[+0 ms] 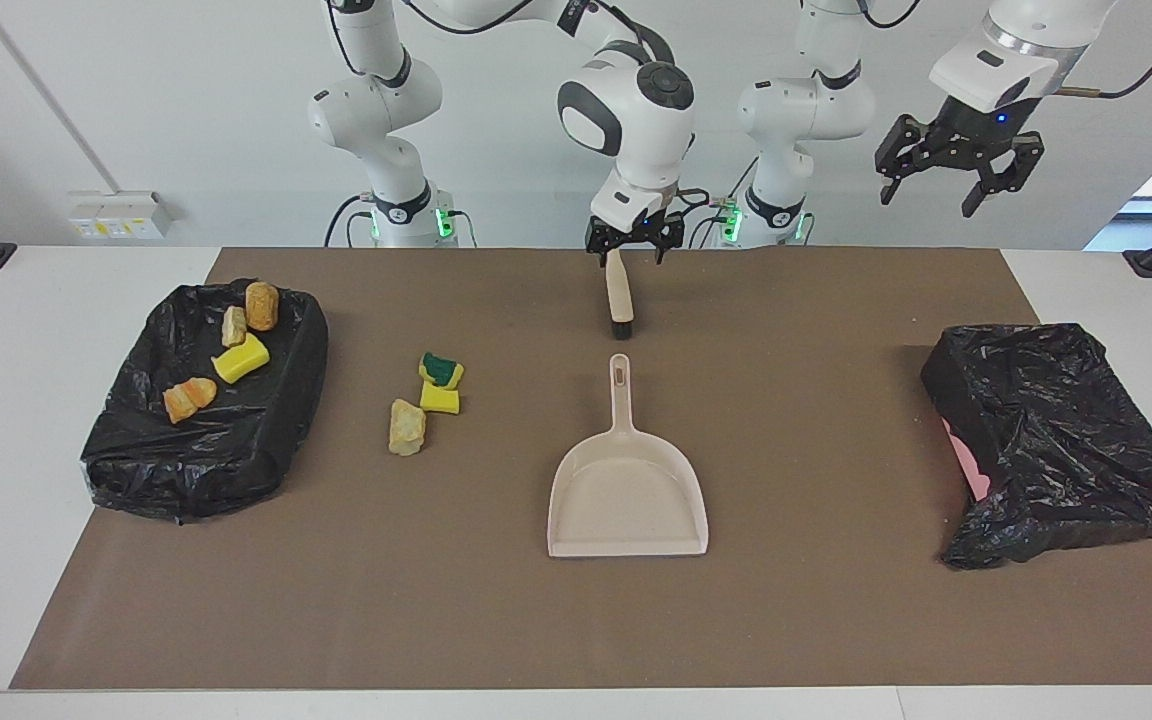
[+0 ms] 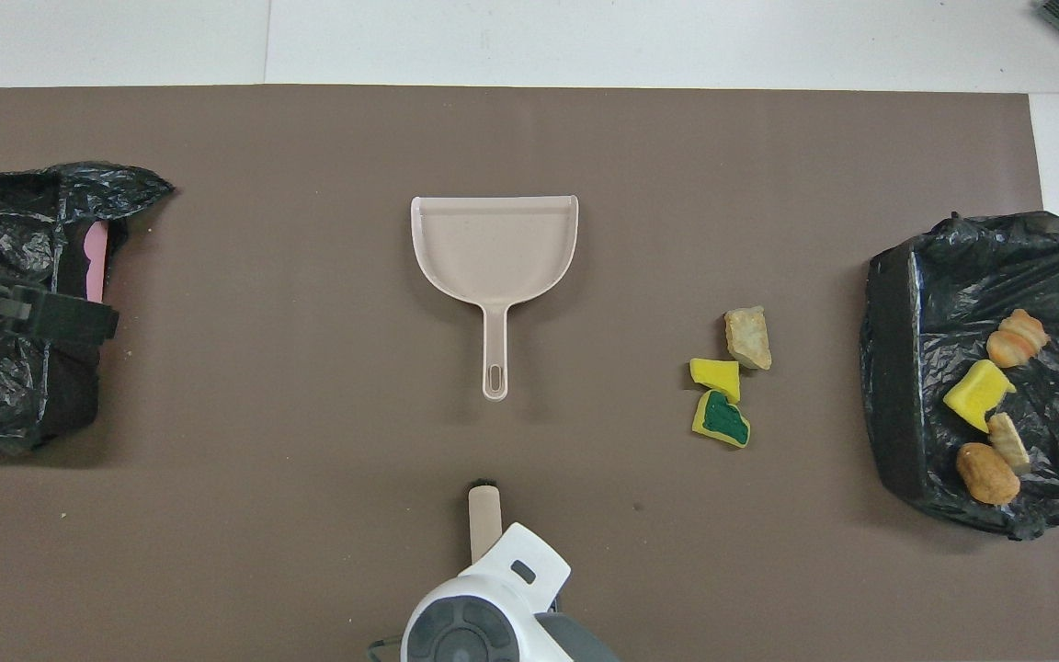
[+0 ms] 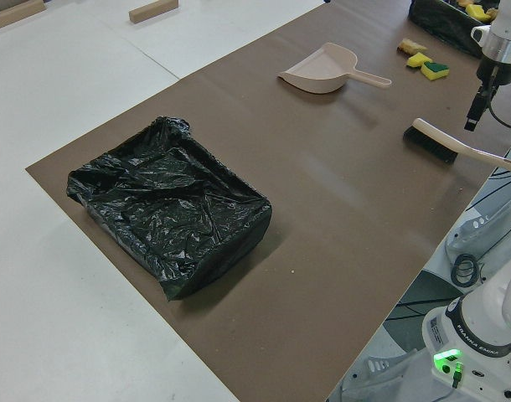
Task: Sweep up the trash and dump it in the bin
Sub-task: 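Grasp the dustpan with the left gripper while the right gripper holds the brush, then move the brush with the right gripper behind the sponges and bread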
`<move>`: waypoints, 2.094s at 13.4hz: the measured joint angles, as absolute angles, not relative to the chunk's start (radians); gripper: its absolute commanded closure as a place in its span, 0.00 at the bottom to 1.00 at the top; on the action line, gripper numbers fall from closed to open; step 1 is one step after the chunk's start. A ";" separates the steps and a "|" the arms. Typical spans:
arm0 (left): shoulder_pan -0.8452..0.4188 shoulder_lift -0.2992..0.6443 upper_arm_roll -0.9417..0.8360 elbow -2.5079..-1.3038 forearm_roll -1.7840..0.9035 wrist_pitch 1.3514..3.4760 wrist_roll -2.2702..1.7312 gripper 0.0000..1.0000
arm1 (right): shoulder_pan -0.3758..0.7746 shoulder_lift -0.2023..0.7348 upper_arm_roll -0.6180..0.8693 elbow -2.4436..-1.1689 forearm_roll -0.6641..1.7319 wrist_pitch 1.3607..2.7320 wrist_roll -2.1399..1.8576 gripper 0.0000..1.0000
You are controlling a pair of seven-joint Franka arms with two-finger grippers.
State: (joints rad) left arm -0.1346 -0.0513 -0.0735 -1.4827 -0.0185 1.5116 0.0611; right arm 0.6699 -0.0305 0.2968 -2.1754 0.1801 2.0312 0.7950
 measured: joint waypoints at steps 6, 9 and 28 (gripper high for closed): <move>-0.352 0.071 -0.081 -1.600 -0.020 1.783 -0.168 0.00 | 0.757 -0.092 0.296 -2.401 0.219 2.232 0.795 0.00; -0.407 0.115 -0.081 -1.681 -0.020 1.896 -0.220 0.00 | 0.756 -0.078 0.294 -2.419 0.236 2.298 0.795 0.29; -0.573 0.382 -0.078 -1.753 -0.019 2.221 -0.455 0.00 | 0.496 -0.324 0.278 -2.385 0.247 1.856 0.553 1.00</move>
State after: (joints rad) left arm -0.5730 0.3818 -0.0776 -1.7535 -0.0191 2.2215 -0.4553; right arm 0.4962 -0.3236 0.2782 -2.3851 0.2465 1.8563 0.5525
